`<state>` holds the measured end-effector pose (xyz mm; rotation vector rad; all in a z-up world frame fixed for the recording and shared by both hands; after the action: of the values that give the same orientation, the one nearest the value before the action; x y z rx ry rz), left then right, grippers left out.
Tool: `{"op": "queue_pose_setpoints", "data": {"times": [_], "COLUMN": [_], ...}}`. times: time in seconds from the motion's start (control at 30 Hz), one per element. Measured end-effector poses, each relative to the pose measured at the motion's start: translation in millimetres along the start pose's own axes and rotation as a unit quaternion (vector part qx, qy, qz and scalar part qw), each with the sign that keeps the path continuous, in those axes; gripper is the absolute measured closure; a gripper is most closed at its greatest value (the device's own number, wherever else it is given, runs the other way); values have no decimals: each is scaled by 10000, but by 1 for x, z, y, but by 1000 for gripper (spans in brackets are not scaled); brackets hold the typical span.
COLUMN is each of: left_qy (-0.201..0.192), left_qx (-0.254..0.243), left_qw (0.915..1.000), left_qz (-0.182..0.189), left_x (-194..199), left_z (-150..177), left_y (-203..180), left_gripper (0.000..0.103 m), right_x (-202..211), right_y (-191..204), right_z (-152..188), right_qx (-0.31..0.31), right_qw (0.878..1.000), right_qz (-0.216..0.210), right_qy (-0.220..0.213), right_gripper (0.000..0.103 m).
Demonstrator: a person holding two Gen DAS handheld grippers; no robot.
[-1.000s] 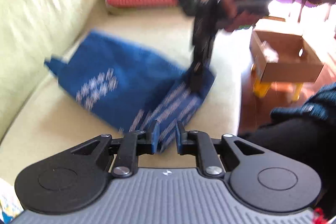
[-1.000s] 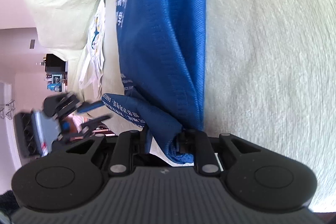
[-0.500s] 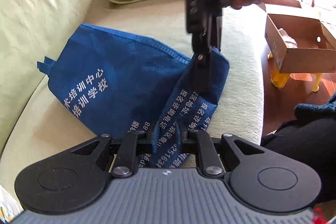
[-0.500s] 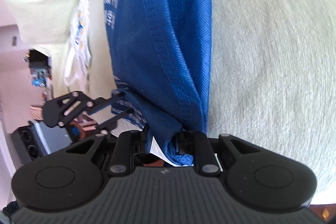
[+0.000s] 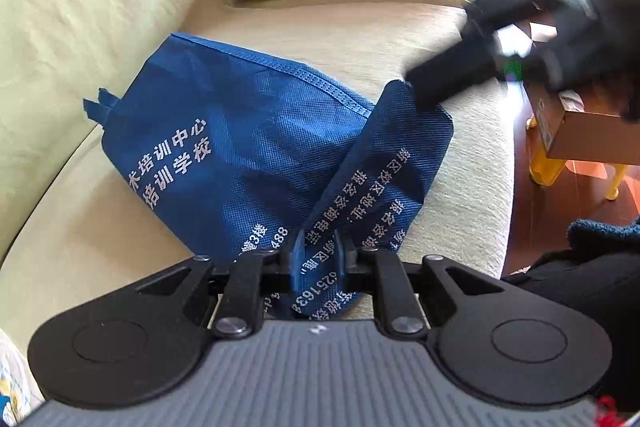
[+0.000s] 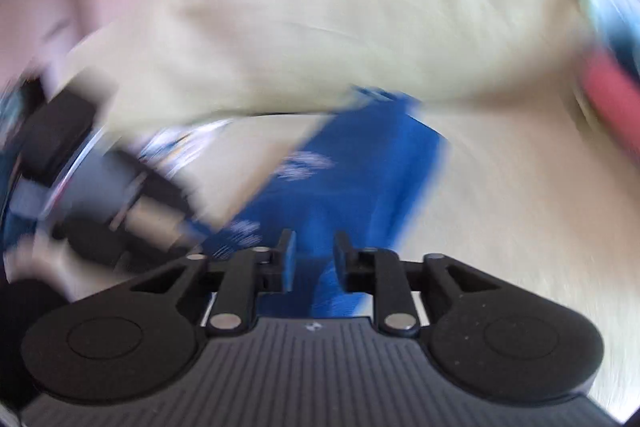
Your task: Fold shopping bag
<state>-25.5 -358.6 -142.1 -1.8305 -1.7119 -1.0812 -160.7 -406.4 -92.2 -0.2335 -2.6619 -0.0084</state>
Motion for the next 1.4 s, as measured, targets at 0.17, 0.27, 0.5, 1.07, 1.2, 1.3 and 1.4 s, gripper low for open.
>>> {"op": "queue_pose_setpoints", "data": {"times": [0.17, 0.27, 0.5, 1.07, 1.2, 1.3, 1.4], "left_qy": [-132, -277, -237, -187, 22, 50, 41], "left_qx": [6, 167, -265, -1859, -1860, -1785, -1668], "left_qw": [9998, 9987, 9911, 9824, 9821, 9832, 9851], "left_qz": [-113, -397, -1280, 14, 297, 392, 418], "left_x": [2, 9, 38, 19, 17, 17, 17], "left_z": [4, 16, 33, 31, 25, 24, 25], "left_y": [4, 22, 41, 9, 13, 17, 20], "left_gripper": [84, 84, 83, 64, 64, 64, 64], "right_x": [-31, -40, -48, -46, -34, -19, -15], "right_y": [-6, -10, -19, -20, -6, 15, 26], "right_z": [15, 10, 6, 11, 9, 15, 30], "right_qx": [130, -107, -548, -341, 675, 2247, 3694], "right_qw": [9977, 9964, 9928, 9939, 9934, 9706, 9273], "right_qz": [401, 309, 178, -144, -543, -715, -558], "right_qy": [526, 783, 1046, 1041, 754, 483, 227], "right_gripper": [103, 103, 103, 103, 68, 44, 44]}}
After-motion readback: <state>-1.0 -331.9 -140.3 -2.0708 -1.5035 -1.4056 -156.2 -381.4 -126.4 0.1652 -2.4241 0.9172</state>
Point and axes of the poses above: each gripper's, at about its wrist camera, not at the fingertips, and x roughly against the way its jaws point, y to its left, z to its underside, the point moved 7 cm from there along -x, roughly the way its jaws point, and after that the axes turned 4 degrees about x, right-handed, at the moved point
